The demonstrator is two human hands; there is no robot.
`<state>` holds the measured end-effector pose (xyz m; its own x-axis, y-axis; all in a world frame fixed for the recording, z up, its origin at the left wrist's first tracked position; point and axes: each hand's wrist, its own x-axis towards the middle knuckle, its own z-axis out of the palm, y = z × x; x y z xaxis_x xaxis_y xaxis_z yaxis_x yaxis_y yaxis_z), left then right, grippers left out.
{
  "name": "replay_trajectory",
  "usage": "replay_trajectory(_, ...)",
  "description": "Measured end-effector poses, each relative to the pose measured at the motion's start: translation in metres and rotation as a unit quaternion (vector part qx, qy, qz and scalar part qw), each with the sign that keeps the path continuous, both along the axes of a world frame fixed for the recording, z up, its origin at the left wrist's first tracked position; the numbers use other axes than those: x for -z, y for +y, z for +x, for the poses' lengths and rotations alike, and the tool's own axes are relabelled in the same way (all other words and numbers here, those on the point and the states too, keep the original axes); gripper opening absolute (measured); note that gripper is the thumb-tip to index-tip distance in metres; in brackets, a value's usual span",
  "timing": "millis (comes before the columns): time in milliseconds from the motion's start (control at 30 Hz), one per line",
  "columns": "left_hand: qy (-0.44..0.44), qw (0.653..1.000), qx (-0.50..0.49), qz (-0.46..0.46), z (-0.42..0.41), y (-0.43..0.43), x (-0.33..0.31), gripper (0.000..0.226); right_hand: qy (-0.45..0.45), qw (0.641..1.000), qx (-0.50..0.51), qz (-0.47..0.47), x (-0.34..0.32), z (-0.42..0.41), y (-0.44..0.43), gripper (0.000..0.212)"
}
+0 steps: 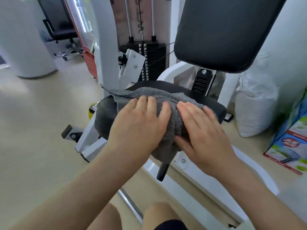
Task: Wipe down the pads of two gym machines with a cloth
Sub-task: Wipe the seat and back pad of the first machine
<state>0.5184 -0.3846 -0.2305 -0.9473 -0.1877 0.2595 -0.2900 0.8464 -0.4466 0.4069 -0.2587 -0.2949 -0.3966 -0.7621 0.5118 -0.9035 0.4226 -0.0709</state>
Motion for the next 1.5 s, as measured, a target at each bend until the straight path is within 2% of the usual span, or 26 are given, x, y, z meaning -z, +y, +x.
replay_trajectory(67,0.014,1.0,-0.007,0.011,-0.018,0.013,0.004,0.036,-0.02,1.0,-0.001,0.009,-0.003,0.002,-0.008,0.079)
replay_trajectory(200,0.046,0.997,0.057,-0.013,-0.013,0.0,0.012,0.029,0.011,0.999,-0.023,-0.034,-0.001,-0.009,-0.022,0.078)
replay_trajectory(267,0.031,0.997,0.056,-0.032,-0.003,-0.006,0.013,0.034,0.037,0.998,-0.021,-0.056,0.009,-0.019,-0.015,0.072)
replay_trajectory(367,-0.017,0.999,0.012,-0.03,-0.007,0.003,0.013,0.058,0.038,0.995,0.005,-0.094,0.028,-0.035,0.005,0.067)
replay_trajectory(467,-0.051,0.999,0.002,-0.018,-0.045,0.028,0.016,0.074,-0.048,0.991,0.045,-0.115,0.043,-0.046,0.017,0.073)
replay_trajectory(600,-0.049,0.995,0.079,0.035,-0.107,0.057,0.027,0.058,-0.224,0.961,0.069,-0.146,0.045,-0.063,0.032,0.076)
replay_trajectory(667,-0.048,0.993,0.095,0.044,-0.131,0.063,0.032,0.049,-0.335,0.922,0.076,-0.179,0.038,-0.073,0.037,0.077)
replay_trajectory(767,-0.073,0.99,0.088,0.083,-0.147,0.063,0.033,0.049,-0.42,0.849,0.112,-0.3,0.023,-0.075,0.034,0.058)
replay_trajectory(833,-0.098,0.986,0.1,0.089,-0.146,0.058,0.029,0.051,-0.407,0.844,0.152,-0.315,0.008,-0.07,0.034,0.044)
replay_trajectory(933,-0.154,0.976,0.116,0.098,-0.132,0.042,0.01,0.043,-0.38,0.888,0.161,-0.205,-0.021,-0.061,0.03,0.029)
replay_trajectory(1033,-0.206,0.971,0.078,0.093,-0.114,0.008,-0.026,0.034,-0.339,0.937,0.077,-0.026,-0.043,-0.056,0.004,0.038)
replay_trajectory(1100,-0.234,0.967,0.047,0.092,-0.101,-0.019,-0.04,0.033,-0.293,0.949,0.046,0.108,-0.044,-0.063,-0.025,0.049)
replay_trajectory(1167,-0.257,0.959,0.036,0.114,-0.094,-0.038,-0.043,0.035,-0.269,0.943,0.028,0.196,-0.043,-0.071,-0.054,0.056)
replay_trajectory(1333,-0.276,0.948,-0.008,0.161,-0.116,-0.07,-0.032,0.049,-0.293,0.917,0.008,0.272,-0.049,-0.09,-0.081,0.061)
replay_trajectory(1400,-0.252,0.946,-0.029,0.2,-0.131,-0.085,-0.025,0.056,-0.298,0.914,0.015,0.277,-0.049,-0.099,-0.089,0.061)
replay_trajectory(1500,-0.267,0.932,-0.038,0.244,-0.158,-0.112,-0.013,0.063,-0.275,0.916,0.02,0.292,-0.046,-0.113,-0.108,0.059)
